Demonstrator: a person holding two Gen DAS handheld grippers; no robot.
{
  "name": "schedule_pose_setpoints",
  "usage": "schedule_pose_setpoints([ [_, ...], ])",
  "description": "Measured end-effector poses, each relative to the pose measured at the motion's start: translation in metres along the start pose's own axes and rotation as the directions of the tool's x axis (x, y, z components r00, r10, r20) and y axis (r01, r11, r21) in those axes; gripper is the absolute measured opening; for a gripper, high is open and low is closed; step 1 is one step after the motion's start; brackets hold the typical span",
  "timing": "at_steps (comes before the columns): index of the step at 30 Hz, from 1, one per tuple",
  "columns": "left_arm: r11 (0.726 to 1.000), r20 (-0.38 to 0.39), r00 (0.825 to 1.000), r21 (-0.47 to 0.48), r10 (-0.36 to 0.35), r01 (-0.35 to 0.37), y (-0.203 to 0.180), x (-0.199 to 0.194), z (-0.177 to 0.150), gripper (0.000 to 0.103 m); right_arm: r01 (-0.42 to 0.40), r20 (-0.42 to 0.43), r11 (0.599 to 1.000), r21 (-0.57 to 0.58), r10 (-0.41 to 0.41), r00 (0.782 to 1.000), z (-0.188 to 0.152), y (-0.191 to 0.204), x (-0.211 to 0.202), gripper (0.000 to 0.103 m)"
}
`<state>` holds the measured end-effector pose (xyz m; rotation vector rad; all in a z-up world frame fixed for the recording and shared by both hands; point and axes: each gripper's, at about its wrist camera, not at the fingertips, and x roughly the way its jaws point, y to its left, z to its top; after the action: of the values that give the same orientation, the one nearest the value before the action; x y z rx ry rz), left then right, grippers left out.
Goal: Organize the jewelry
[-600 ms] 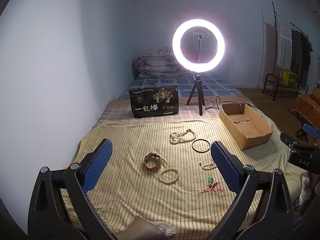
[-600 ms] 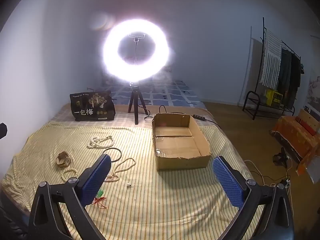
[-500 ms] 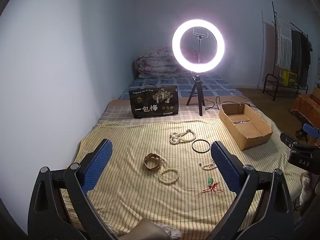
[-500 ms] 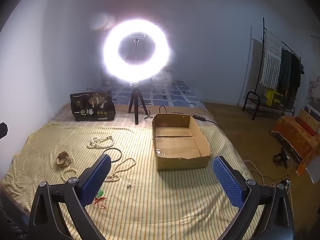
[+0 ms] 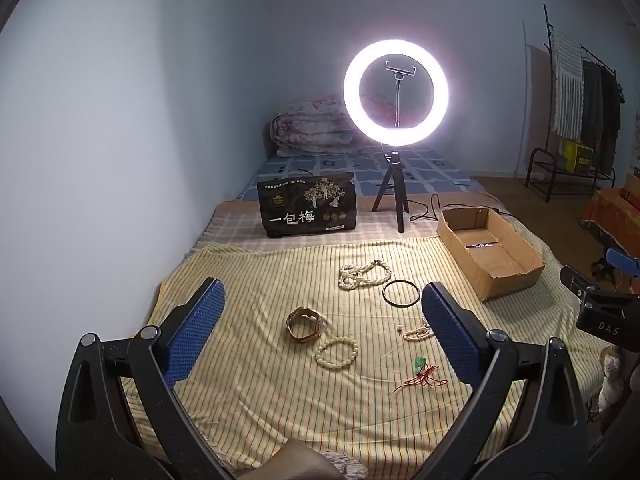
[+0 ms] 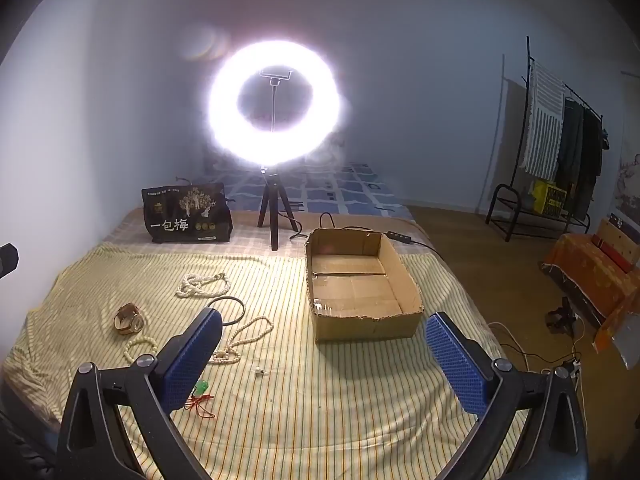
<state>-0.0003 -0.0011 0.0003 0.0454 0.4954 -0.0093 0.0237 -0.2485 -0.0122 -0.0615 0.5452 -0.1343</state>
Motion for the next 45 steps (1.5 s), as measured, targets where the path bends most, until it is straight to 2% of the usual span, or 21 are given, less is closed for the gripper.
schedule_pose_setpoints([
  [45,1.0,0.011,1.0,-0.012,-0.008,0.008,-0.001,-0.004,0.011,0.1,-0.004,-0.006,1.0,-0.009,0.004,1.0,-0.003,0.002,0.002,0.103],
])
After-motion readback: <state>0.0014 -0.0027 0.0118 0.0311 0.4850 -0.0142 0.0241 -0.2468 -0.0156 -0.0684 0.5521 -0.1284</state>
